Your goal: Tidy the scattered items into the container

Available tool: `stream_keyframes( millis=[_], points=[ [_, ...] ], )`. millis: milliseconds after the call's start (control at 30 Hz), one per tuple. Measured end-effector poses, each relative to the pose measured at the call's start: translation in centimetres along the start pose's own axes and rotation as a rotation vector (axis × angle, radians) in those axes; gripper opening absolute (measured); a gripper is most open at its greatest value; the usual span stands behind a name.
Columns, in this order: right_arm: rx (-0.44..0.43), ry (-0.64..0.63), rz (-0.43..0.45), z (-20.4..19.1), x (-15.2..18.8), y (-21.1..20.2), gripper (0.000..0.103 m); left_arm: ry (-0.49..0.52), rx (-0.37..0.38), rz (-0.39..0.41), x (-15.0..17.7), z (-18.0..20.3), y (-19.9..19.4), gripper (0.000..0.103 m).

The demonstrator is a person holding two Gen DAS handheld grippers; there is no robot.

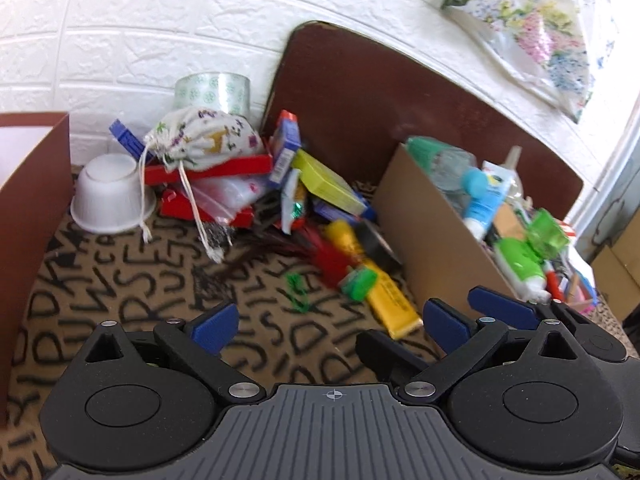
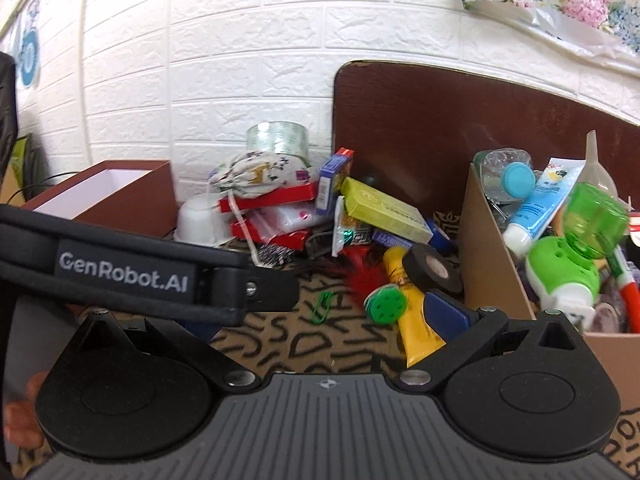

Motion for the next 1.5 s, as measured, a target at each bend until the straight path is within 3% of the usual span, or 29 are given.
stream_keyframes(
  millis=[433,600,867,967,1000,1033,1100,1200,1233,1300,1333,1400,1433,1500],
  points=[
    [0.095,0.056,0.022,2.0,-1.4,10.2,0.101,0.045,-0.071,0.041,-6.8,-2.3,8.6,0.091],
    [0.125,0.075,0.049,3.2,-2.5,13.3,0.101,0.081,-0.061,0.047,-9.2,-1.9,11.7,0.089],
    [0.164,0.012,0.061,4.3,-3.0,17.1,0.101,0.098,-0.103,-0.011,-9.7,-2.6,17.0,0.085],
    [0.157,-0.017,0.053,4.4,-2.5,18.3,0.099,0.150,-0.127,-0.024,-9.4,-2.6,17.7,0.072],
    [0.144,-0.017,0.043,4.3,-2.3,18.7,0.095,0.155,-0.134,-0.024,-9.4,-2.7,17.8,0.058],
    [0.119,-0.004,0.033,4.2,-2.1,19.1,0.085,0.154,-0.134,-0.023,-9.3,-2.8,17.7,0.049],
    [0.072,0.017,0.024,3.7,-1.9,19.3,0.069,0.148,-0.136,-0.023,-9.2,-3.1,17.5,0.042],
    [0.053,-0.098,0.026,2.0,-2.0,18.5,0.049,0.148,-0.133,-0.027,-8.8,-3.2,16.7,0.034],
    [0.041,-0.127,0.026,1.4,-2.0,18.1,0.039,0.154,-0.139,-0.028,-8.5,-3.3,16.4,0.027],
    [0.014,-0.142,0.014,0.5,-1.8,17.1,0.032,0.156,-0.146,-0.032,-7.6,-3.4,15.6,0.028],
    [-0.011,-0.133,-0.006,0.2,-1.4,16.6,0.023,0.146,-0.141,-0.035,-7.1,-3.5,15.2,0.028],
    [-0.085,-0.069,-0.087,-0.5,0.5,16.2,0.011,0.133,-0.118,-0.045,-5.8,-3.2,13.9,0.027],
    [-0.101,-0.042,-0.126,-0.8,1.8,16.0,0.011,0.131,-0.102,-0.054,-5.0,-2.9,13.2,0.020],
    [-0.125,-0.015,-0.145,-1.3,3.6,14.7,0.011,0.154,-0.090,-0.090,-2.7,-2.3,12.1,0.023]
  ],
)
Point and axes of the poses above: each gripper's, at about its wrist camera, not at the fingertips, and y roughly the way its jaws point, z to its right, x to its underside, the point moved 10 cm from there along y, roughly the way its jaws point, and after that the axes turned 8 degrees about z, right-handed, at the moved point
